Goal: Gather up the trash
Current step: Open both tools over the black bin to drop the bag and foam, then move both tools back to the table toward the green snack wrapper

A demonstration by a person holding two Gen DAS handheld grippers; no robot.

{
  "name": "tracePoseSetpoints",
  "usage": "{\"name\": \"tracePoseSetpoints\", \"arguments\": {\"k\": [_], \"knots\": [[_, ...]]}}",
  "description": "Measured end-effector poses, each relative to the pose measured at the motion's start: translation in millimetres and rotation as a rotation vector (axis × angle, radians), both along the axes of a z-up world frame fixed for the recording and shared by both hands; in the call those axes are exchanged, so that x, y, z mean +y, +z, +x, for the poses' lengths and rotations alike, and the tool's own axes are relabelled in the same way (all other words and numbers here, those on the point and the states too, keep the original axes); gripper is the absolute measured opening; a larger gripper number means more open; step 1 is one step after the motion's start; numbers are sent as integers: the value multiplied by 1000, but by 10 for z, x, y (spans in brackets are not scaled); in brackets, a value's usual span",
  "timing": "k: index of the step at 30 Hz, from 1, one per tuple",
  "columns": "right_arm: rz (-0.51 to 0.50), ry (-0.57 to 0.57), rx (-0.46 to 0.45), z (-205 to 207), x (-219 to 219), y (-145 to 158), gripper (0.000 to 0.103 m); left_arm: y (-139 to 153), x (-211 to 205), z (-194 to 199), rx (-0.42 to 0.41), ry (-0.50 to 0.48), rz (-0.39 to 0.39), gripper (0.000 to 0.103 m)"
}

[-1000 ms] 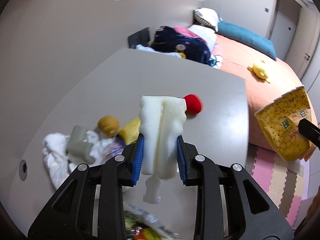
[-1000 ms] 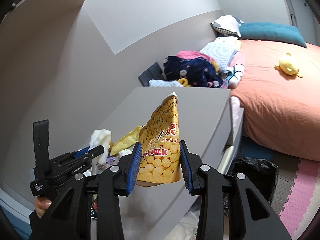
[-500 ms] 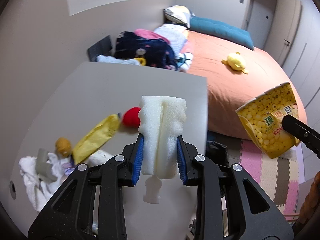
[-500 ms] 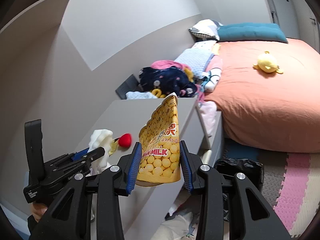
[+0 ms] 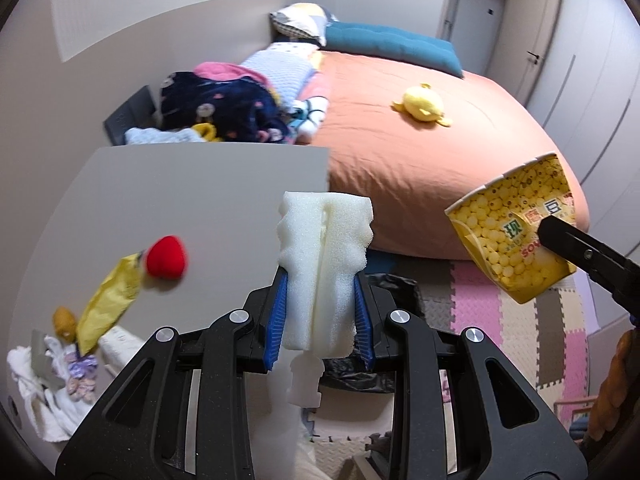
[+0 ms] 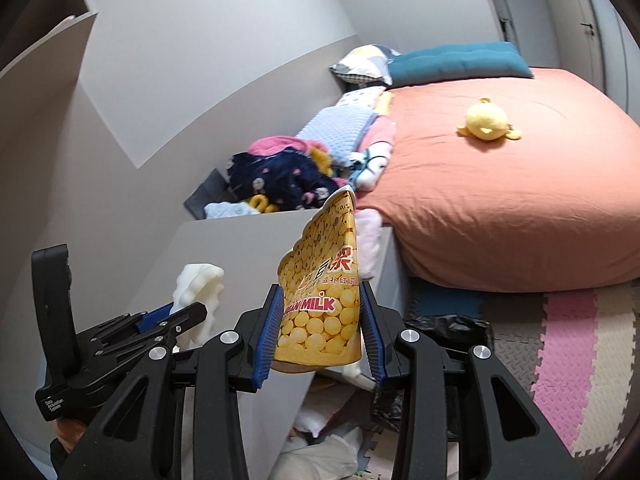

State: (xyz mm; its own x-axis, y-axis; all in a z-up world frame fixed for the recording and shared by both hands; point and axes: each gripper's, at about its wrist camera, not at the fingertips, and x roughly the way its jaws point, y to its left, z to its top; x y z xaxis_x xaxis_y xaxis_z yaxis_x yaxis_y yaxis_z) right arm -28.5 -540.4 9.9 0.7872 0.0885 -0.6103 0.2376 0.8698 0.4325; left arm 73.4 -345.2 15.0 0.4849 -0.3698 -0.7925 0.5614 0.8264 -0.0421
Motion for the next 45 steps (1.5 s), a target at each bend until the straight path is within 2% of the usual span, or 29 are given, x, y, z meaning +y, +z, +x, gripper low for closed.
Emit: {"name": "tracePoseSetpoints", "arguments": {"k": [12,23,25,26,27,30,35,45], "knots": [[-21,-99,38,-145,-380,-133,40,-169,-544,-166,44,-122,18,30],[-51,-165,98,-132,-727,-281,40,-392,-909,-211,117,-183,36,32],[-61,-148,125,-49,-801,-316,42,-464,-977,-198,147,-182,43,56],[-63,-146,138,-16,-829,-330,56,-495,-995,-180,157,-167,43,83],[-66,-158,147,25,-868,-344,65,-504,-994,-172,149,-149,41,93],[-106,-187,150,90,-961,-322,65,-517,-980,-144,131,-127,56,94],[-112,-200,148,99,-1003,-302,67,-450,-805,-136,102,-92,76,94],[-131,-141,134,78,-576,-227,68,-321,-261,-177,75,-14,46,94]]}}
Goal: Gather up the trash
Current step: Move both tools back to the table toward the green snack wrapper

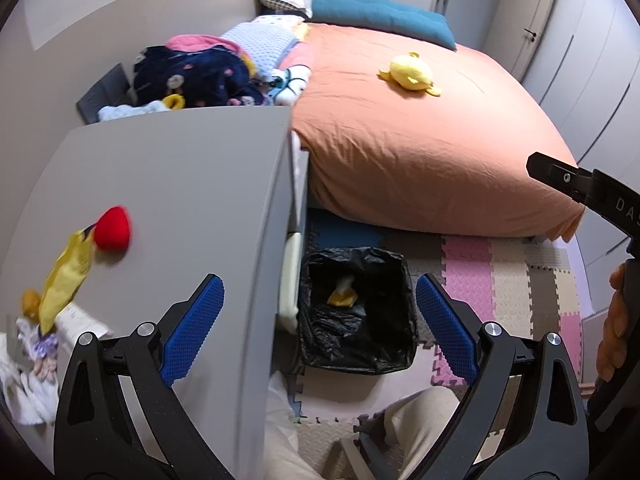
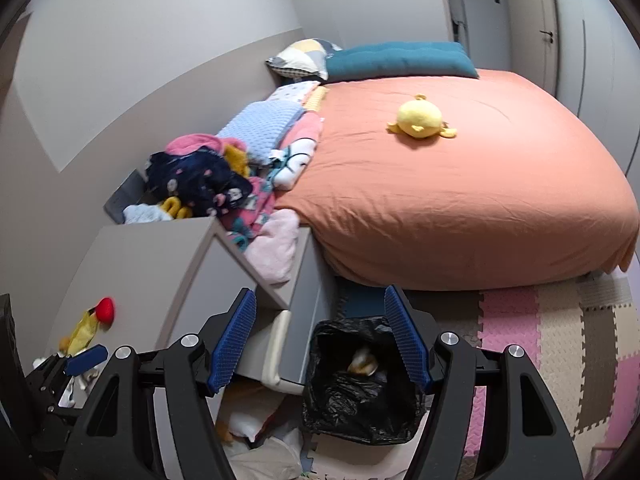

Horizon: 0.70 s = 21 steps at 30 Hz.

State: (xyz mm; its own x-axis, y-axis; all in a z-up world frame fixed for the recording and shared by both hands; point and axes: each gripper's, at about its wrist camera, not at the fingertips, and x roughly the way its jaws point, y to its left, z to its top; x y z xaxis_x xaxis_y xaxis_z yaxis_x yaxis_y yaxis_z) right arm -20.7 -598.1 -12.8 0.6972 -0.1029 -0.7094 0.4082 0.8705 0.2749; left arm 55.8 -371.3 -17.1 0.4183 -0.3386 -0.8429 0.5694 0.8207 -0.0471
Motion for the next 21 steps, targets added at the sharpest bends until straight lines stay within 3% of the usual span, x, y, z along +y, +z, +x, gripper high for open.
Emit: {"name": "tracePoseSetpoints", "arguments": {"k": [10,21], "knots": [[-20,106,-24,-18,686,119,68,54,749,-193,-28,109,2,94],[-27,269,-32,91,1468,96,68,1,1636,-395,-19,299,-19,94]]}}
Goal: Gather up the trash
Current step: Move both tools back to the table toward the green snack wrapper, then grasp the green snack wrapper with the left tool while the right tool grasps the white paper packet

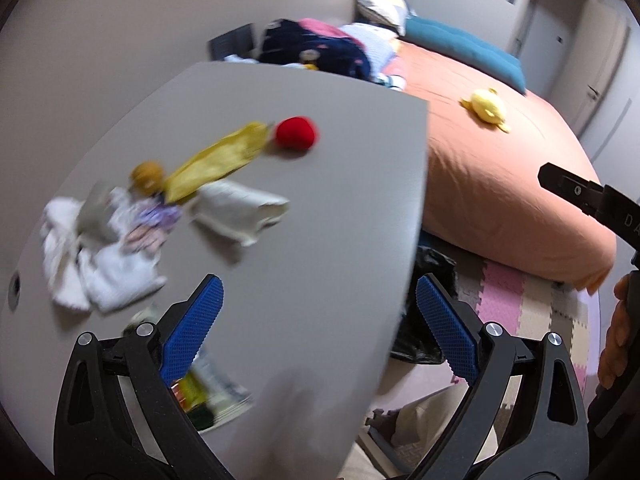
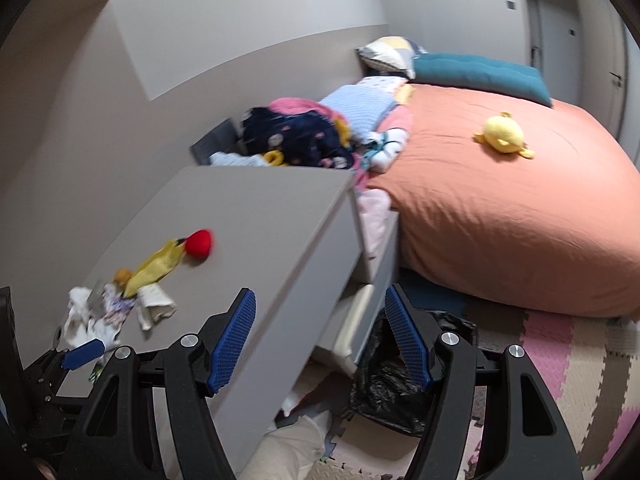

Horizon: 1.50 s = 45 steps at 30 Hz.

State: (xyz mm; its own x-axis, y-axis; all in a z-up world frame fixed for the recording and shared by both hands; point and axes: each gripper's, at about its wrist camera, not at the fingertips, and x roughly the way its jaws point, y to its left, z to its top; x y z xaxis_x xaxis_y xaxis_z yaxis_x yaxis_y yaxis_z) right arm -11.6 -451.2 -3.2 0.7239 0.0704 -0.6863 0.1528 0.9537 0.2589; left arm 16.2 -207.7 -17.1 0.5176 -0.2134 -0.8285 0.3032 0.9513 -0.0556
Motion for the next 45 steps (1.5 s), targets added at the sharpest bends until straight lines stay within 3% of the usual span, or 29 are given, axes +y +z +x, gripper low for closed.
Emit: {"name": "tracePoseSetpoints", "arguments": {"k": [14,20,25,30,35,41,45], "knots": [[-13,186,28,240,786,-184,69,-280,871,-144,51,202,40,94],[-25,271,51,394,1118,-279,68,-487,1063,-144,116,262,20,94],[-56,344,60,511,1375,-312,68,-559,1107,-132,123,291,44,94],[-86,386,74,616,1538,-357,68,-605,1127,-131,120,300,81,69],[-106,422,90,747,1711,-395,69,-571,1235,-158,107,300,51,57],[-145,484,101,920,1994,-435,68,-452,1316,-190,74,279,17,26],[-171,505,117,1021,2123,-493,68,-436,1335,-161,71,274,9,21]]}}
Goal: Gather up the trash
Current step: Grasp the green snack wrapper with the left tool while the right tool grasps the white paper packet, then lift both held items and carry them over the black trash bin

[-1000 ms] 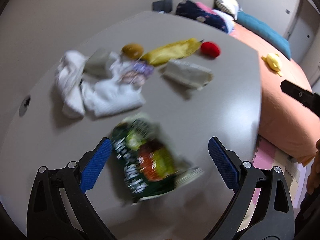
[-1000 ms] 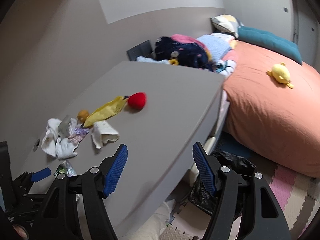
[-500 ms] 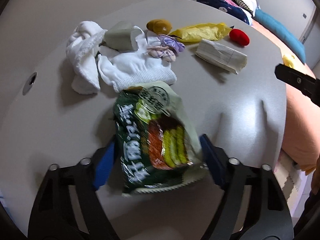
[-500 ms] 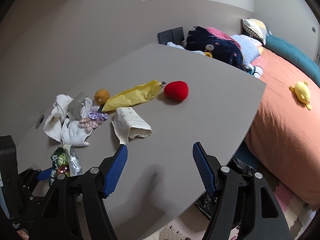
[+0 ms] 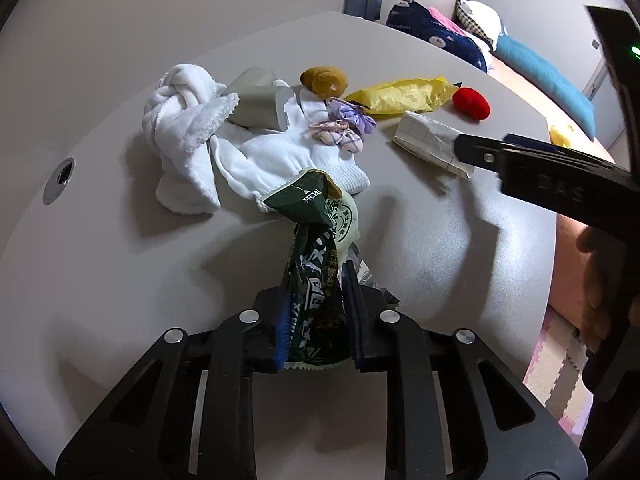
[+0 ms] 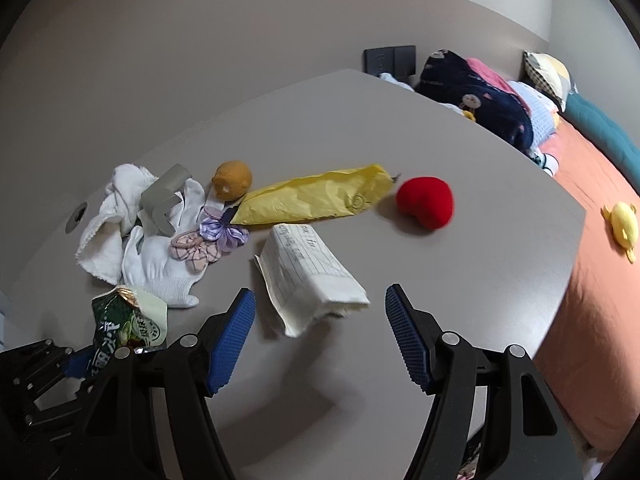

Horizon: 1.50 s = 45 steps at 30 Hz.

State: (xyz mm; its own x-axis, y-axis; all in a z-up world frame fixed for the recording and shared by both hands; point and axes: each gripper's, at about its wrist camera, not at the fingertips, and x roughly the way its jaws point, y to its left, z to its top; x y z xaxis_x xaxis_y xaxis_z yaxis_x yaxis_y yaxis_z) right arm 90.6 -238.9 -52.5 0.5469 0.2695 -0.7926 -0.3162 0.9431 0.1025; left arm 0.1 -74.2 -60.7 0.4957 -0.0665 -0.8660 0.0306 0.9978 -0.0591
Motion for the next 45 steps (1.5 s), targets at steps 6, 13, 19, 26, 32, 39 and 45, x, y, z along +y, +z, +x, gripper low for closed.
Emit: {"name": "tracePoseSetpoints", "arguments": {"k": [6,13,19,26,32,39,45], "knots": [[-62,12,9,143,123,-89,56,16,50,-18,-2,-5,-17,19],[-84,33,37,176,169,-180,43,47,78,-45,-11,-6,-17,18],[-69,60,59,104,188,-170,23,65,90,-74,-12,-6,-21,17],[-26,23,68,-31,48,-105,18,167,9,-125,-37,-23,-17,17],[4,-40,51,-167,-255,26,18,251,-183,-112,-48,-56,-22,17],[21,-101,26,-249,-667,188,18,333,-511,-36,-64,-112,-17,17],[22,-166,27,-285,-1022,187,18,366,-788,57,-67,-169,-26,17]]}}
